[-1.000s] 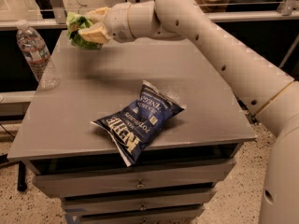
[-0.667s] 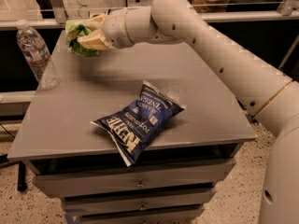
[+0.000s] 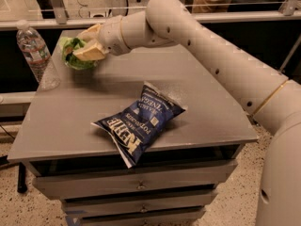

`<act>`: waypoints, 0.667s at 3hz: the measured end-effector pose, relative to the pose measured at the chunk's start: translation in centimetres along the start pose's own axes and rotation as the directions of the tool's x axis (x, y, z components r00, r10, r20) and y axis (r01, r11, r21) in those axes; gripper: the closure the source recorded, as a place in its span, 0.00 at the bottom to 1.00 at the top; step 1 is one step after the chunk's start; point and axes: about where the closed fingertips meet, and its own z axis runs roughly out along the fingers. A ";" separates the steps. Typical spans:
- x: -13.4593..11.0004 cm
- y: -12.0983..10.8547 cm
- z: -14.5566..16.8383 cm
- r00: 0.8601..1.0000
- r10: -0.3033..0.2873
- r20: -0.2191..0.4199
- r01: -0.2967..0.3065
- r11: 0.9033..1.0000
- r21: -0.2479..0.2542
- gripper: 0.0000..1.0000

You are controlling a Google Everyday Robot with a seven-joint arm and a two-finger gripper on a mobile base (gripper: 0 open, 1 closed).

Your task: Move green rice chip bag near water bottle

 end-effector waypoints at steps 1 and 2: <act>0.0 0.4 0.3 1.000 0.003 -0.004 -0.003 1.000 -0.007 0.22; 0.0 0.6 0.4 1.000 0.006 -0.006 -0.006 1.000 -0.008 0.01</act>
Offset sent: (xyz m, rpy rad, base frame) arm -0.0037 -0.0001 -0.0042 -0.0078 0.0101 -0.0089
